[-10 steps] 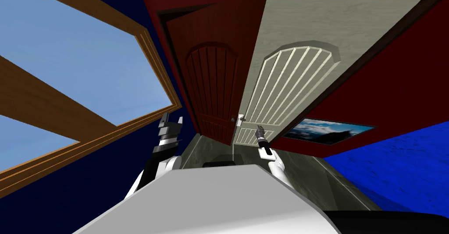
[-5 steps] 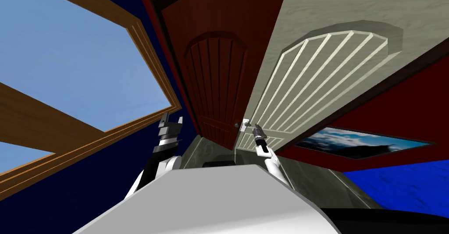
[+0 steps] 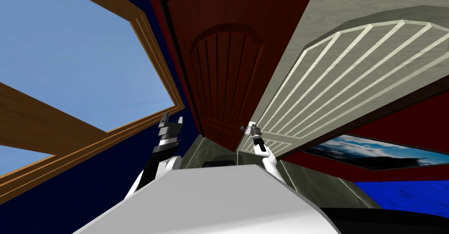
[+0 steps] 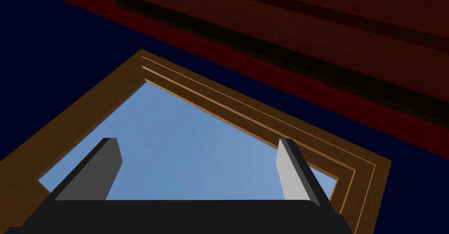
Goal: Pull the door open
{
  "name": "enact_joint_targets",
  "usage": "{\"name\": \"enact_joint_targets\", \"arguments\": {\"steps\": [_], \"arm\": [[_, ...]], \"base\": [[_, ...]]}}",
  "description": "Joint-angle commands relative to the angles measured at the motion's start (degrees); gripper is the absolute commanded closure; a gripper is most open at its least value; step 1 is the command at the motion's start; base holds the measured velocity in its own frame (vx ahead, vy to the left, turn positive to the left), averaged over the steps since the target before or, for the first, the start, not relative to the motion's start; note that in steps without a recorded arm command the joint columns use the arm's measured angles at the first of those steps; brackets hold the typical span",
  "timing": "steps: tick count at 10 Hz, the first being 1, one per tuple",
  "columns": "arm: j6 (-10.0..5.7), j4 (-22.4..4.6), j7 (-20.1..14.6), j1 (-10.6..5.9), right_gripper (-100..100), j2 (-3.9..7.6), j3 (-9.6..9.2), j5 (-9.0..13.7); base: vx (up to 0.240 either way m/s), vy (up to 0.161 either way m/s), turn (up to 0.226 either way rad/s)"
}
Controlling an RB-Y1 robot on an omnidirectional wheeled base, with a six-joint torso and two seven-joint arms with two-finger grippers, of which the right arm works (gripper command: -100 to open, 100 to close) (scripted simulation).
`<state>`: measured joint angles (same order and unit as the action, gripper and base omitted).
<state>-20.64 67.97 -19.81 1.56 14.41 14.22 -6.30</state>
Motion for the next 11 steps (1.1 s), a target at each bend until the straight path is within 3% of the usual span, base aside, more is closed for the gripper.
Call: {"name": "enact_joint_targets", "arguments": {"steps": [1, 4, 8, 9, 11], "arm": [[0.01, 0.0, 0.0, 0.04, 100, 0.11, 0.14, 0.0], [0.01, 0.0, 0.0, 0.04, 100, 0.11, 0.14, 0.0], [0.42, -0.6, -0.4, 1.97, 100, 2.06, 1.76, 0.3], [0.69, 0.8, -0.7, 1.94, -100, 1.41, 0.65, 0.0], [0.6, 1.5, -1.3, 2.25, -100, 1.3, -0.35, -0.2]], "base": [[-0.02, -0.02, 0.029], [-0.003, -0.003, 0.004], [-0.136, -0.096, -0.108], [-0.209, -0.028, 0.021], [-0.172, 0.09, 0.061]]}}
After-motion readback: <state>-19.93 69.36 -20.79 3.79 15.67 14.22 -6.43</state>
